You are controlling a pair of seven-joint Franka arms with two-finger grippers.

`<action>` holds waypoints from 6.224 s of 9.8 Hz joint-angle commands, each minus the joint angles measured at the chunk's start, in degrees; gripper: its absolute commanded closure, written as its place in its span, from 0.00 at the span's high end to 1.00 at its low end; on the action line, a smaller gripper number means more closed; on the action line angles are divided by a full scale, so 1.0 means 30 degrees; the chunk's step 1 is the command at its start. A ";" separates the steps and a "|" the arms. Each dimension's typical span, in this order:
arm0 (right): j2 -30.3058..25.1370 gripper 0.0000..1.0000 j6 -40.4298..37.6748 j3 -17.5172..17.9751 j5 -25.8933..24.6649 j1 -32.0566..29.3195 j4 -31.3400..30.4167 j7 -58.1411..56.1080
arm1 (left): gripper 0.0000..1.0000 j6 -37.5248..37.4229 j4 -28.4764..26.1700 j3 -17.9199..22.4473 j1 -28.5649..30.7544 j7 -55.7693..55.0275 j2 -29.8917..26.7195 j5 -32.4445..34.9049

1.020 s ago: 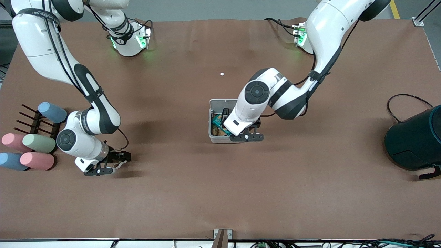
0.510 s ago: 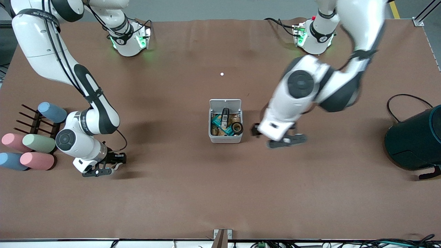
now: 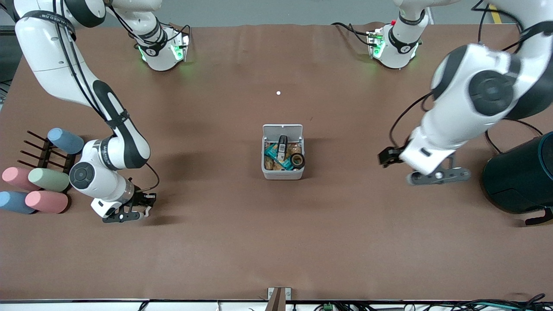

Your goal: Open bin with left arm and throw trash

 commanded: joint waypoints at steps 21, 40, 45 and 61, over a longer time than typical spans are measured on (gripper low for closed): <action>-0.1461 0.01 -0.9136 0.0742 0.0988 1.3268 0.7070 1.1095 | 1.00 -0.3469 -0.1280 0.7888 -0.3040 0.4830 -0.5349 -0.2512; -0.3268 1.00 -1.7003 0.0393 0.2808 0.6275 1.0263 0.1203 | 1.00 -0.3498 -0.1250 0.7947 -0.3010 0.4860 -0.5349 -0.2541; -0.8392 1.00 -2.1695 -0.3063 0.1369 0.4019 1.0322 -0.1914 | 1.00 -0.3498 -0.1250 0.7947 -0.3010 0.4860 -0.5349 -0.2541; -1.4731 1.00 -2.1351 -0.2217 0.1897 0.1931 0.6132 0.0137 | 1.00 -0.3439 -0.1280 0.7976 -0.3010 0.4802 -0.5319 -0.2541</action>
